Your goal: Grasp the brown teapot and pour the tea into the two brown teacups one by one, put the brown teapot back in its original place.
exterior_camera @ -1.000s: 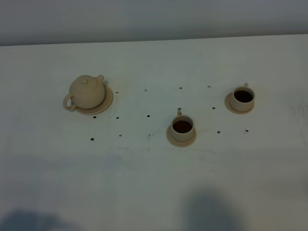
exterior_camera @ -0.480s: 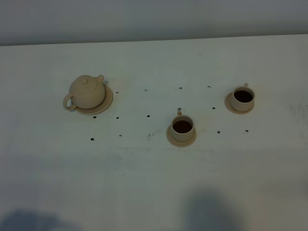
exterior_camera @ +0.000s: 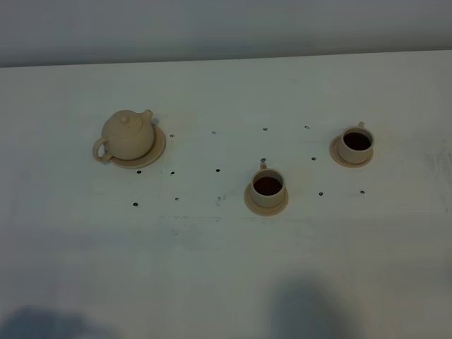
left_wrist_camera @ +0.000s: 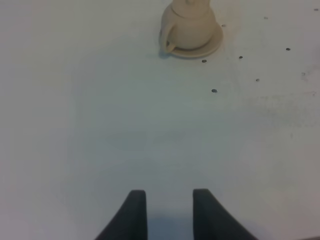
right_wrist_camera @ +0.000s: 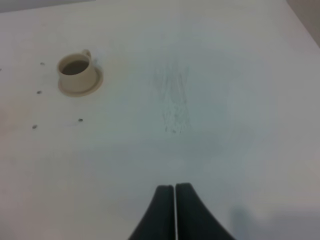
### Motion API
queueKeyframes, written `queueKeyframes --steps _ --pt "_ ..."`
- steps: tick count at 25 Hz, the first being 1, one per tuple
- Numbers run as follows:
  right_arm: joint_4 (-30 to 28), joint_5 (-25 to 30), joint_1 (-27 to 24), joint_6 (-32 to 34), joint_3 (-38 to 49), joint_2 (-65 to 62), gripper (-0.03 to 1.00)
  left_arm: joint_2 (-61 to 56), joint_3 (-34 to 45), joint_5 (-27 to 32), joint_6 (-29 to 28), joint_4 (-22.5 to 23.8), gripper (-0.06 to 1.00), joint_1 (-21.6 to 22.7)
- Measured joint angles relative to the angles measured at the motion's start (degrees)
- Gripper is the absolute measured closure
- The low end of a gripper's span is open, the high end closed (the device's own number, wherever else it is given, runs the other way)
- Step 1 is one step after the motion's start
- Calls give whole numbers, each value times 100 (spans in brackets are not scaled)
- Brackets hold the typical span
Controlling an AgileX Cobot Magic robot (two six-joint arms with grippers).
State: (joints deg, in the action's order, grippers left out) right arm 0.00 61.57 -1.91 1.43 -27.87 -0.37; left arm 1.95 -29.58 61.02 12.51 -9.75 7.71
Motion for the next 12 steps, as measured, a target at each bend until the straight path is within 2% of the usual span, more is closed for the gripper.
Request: queueKeyframes --steps 12 --pt "0 0 0 -6 0 0 99 0 0 0 0 0 66 0"
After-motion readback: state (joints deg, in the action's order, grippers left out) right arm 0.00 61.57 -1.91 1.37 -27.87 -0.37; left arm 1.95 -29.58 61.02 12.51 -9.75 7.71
